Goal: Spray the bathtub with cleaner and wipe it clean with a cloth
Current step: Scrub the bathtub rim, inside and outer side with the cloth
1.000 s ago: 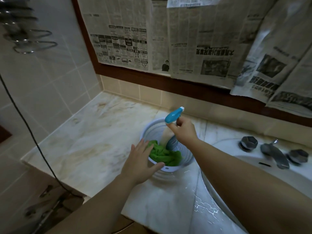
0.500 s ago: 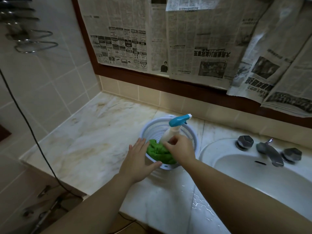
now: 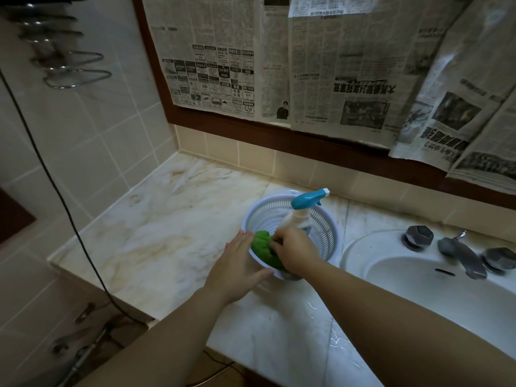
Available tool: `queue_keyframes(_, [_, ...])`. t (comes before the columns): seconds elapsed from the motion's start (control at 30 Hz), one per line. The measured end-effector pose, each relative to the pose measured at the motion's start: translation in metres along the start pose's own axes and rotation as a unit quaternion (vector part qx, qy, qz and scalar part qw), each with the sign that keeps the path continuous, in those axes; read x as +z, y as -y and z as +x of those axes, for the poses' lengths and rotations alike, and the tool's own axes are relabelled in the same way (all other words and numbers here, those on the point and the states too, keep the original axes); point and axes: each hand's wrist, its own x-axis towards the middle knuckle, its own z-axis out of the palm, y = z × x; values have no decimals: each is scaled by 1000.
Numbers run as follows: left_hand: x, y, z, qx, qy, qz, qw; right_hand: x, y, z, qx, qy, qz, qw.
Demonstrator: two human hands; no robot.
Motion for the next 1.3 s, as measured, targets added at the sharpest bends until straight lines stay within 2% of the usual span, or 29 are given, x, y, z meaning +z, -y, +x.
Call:
queue_keyframes(0.13, [-4, -3, -1, -22, -17, -54, 998, -16, 5, -7, -38, -69, 16, 997])
queue_keyframes(0.33, [-14, -18, 3, -32, -34, -152, 987, -47, 16, -12, -87, -167, 111, 976])
queue_keyframes(0.47, [-26, -25, 13, -66, -75, -197, 975, -65, 23, -14, -100, -198, 191, 956])
queue_keyframes(0.6, [-46, -37, 27, -114, -98, -279, 948, -82, 25, -16, -125, -225, 198, 946])
queue_keyframes(0.97, [-77, -67, -4, -137, -144, -409, 891, -106, 18, -44, -184, -172, 213, 944])
queue_keyframes(1.2, [-113, -93, -82, -112, -209, -423, 875, -103, 23, -87, -250, -105, 272, 923])
queue_keyframes(1.3, [-109, -107, -124, -114, -245, -400, 876, -94, 25, -107, -265, -48, 283, 921])
